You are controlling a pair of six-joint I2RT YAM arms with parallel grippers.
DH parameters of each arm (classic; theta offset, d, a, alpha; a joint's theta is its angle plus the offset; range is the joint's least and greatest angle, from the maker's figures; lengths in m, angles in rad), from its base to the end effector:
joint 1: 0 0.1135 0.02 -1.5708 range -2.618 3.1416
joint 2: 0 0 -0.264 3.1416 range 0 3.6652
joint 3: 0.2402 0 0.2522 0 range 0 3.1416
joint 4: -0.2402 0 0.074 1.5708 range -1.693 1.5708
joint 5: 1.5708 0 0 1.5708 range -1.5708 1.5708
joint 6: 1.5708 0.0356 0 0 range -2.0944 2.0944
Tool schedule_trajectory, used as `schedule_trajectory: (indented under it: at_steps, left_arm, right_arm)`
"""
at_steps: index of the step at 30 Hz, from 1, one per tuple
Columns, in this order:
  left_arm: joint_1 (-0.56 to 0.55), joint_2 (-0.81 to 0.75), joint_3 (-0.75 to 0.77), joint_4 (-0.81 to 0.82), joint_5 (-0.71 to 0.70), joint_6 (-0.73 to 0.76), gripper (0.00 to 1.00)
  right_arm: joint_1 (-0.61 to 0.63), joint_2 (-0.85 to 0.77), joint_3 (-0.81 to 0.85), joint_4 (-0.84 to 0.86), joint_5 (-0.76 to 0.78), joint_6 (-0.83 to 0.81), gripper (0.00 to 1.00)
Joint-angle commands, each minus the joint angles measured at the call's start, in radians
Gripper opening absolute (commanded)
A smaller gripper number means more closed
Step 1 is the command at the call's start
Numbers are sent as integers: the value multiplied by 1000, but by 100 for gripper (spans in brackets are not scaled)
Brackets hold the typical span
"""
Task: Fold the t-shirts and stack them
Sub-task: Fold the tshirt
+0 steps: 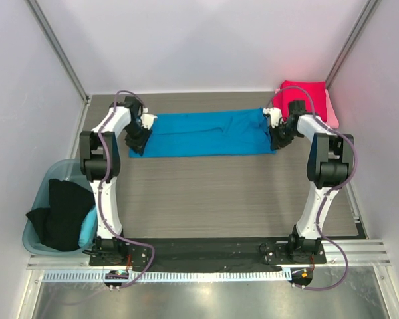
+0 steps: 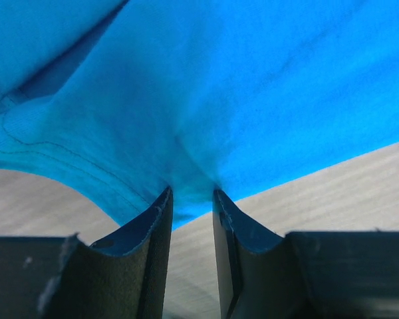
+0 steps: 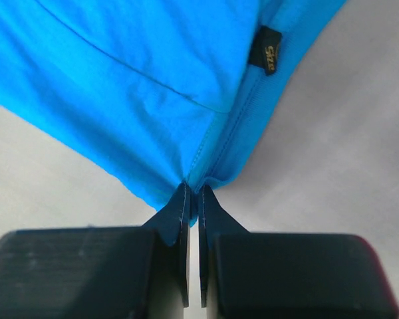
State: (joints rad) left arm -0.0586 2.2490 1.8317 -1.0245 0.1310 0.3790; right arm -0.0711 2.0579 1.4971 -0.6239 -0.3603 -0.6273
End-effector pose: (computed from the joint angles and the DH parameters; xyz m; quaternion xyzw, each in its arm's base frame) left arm 0.4469 -0.0309 0.1663 0.2203 0.9711 -0.0542 0.0739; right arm 0.4232 -0.0176 0.1679 -0.2981 0.9190 0.1007 0.2375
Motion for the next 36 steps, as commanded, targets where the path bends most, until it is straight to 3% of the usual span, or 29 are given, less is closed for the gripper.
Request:
schedule_trajectory:
  at_steps: [1, 8, 11, 12, 15, 22, 28, 36]
  left_arm:
    - [5, -74, -86, -16, -13, 15, 32]
    - [3, -187, -218, -11, 24, -12, 32]
    - [-4, -247, -200, -26, 32, -14, 32]
    - [-13, -256, -142, -37, 45, -11, 33]
    - [-52, -253, 42, -71, 79, -21, 39]
    - [-176, -27, 502, -89, 231, -136, 41]
    - [-256, 170, 633, 88, 415, -291, 31]
    - [-291, 303, 707, 443, 573, -529, 38]
  right_arm:
    - [-7, -117, -99, -123, -5, -43, 4]
    - [-6, -242, -192, -195, -9, -61, 8]
    - [-7, -292, -178, -227, -2, -72, 25]
    - [-7, -309, -170, -229, 6, -75, 35]
    - [-7, -381, -137, -218, 26, -103, 47]
    - [-4, -401, -25, -142, -14, -29, 49]
    - [7, -387, -34, -129, -52, 0, 47]
    - [27, -381, -112, -77, -85, 37, 45]
